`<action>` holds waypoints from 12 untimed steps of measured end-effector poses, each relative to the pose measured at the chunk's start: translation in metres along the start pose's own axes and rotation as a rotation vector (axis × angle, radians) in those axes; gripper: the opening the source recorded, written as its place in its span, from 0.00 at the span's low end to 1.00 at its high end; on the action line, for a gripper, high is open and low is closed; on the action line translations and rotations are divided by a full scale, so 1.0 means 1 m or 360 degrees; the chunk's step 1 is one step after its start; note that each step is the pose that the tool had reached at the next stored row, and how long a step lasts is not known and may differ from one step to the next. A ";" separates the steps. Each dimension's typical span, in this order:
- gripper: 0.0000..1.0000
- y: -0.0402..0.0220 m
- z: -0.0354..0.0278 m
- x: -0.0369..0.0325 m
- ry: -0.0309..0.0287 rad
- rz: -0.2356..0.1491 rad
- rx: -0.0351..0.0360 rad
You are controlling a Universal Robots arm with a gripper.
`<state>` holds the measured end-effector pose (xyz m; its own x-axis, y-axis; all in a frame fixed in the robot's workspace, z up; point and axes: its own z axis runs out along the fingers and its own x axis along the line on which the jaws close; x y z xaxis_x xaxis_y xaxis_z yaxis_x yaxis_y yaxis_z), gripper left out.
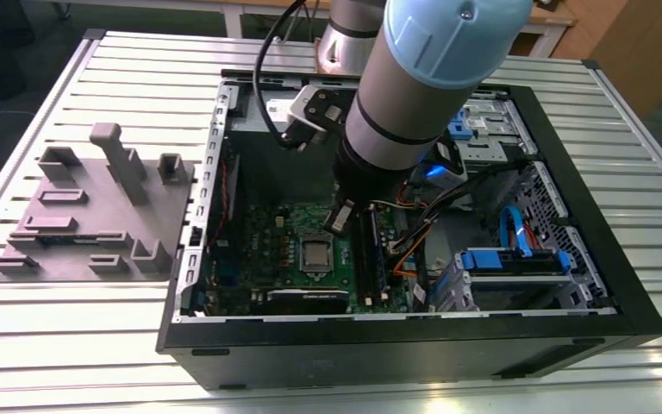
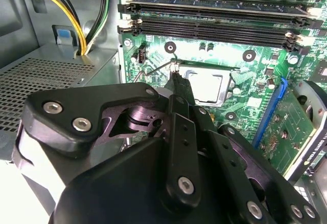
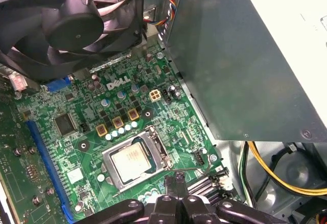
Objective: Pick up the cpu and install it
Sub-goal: 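Install the first cpu locking lever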
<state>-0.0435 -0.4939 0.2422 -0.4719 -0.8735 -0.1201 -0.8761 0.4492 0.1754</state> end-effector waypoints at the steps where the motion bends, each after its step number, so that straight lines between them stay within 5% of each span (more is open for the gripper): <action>1: 0.10 0.0000 0.0000 0.0000 0.00000 0.0000 0.0000; 12: 0.10 -0.0014 0.0000 -0.0012 0.00000 0.0000 0.0000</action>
<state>-0.0417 -0.4935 0.2421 -0.4717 -0.8735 -0.1201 -0.8761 0.4490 0.1754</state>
